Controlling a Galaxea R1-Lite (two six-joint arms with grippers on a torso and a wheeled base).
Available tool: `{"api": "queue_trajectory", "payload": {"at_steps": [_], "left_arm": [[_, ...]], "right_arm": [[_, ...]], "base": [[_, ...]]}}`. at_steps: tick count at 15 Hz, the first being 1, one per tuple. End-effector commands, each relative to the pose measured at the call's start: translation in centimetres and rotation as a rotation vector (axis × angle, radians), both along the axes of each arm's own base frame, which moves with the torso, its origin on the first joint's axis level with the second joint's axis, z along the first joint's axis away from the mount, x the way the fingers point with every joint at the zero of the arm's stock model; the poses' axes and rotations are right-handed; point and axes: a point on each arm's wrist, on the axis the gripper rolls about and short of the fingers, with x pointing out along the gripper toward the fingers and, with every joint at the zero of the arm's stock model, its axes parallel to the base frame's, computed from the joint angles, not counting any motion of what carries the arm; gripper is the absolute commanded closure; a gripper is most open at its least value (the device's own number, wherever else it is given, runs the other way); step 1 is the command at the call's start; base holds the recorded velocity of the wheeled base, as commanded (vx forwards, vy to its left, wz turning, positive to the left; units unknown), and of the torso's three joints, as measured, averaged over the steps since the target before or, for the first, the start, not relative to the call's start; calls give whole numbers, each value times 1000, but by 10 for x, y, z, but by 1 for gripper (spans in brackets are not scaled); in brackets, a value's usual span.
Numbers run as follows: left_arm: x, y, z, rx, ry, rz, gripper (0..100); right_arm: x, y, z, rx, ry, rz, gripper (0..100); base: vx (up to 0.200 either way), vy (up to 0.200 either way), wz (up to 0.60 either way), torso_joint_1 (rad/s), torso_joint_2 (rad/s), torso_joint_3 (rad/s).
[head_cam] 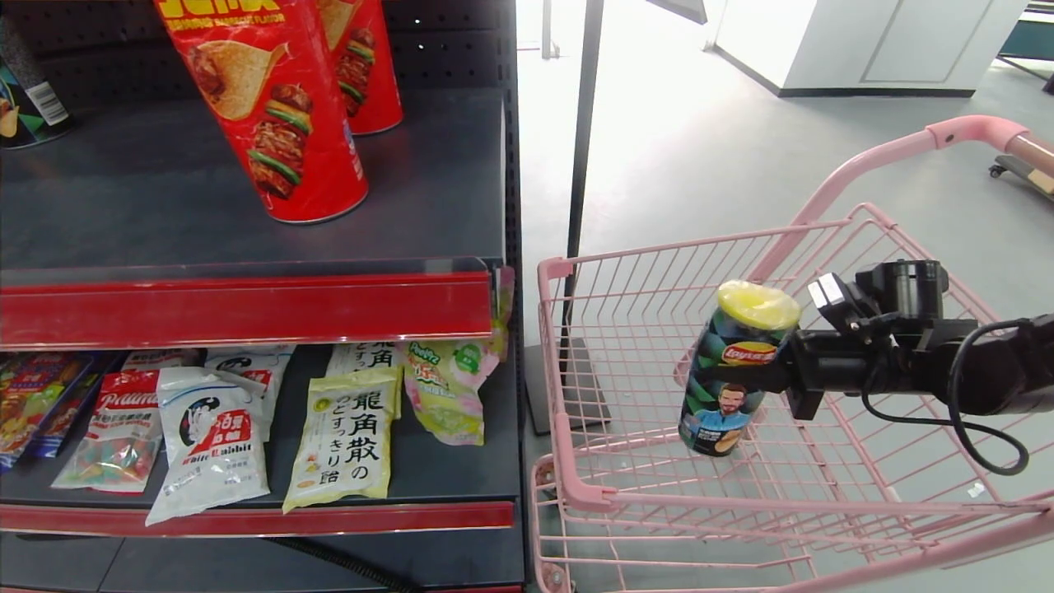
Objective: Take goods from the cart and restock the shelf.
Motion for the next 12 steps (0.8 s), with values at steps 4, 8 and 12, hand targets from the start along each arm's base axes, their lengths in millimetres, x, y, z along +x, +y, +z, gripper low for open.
{"api": "queue_trajectory", "payload": {"at_steps": [4, 8, 12], "left_arm": [[0, 0, 0, 0, 1, 1, 0], [0, 0, 0, 0, 1, 1, 0], [0, 0, 0, 0, 1, -1, 0]], "right_arm": [[-33, 0, 54, 26, -5, -20, 100], [-94, 27, 109, 47, -96, 57, 100], [-139, 64, 118, 33, -94, 117, 100]], "base": [[0, 0, 0, 0, 0, 0], [0, 0, 0, 0, 0, 0], [0, 0, 0, 0, 0, 0]]}}
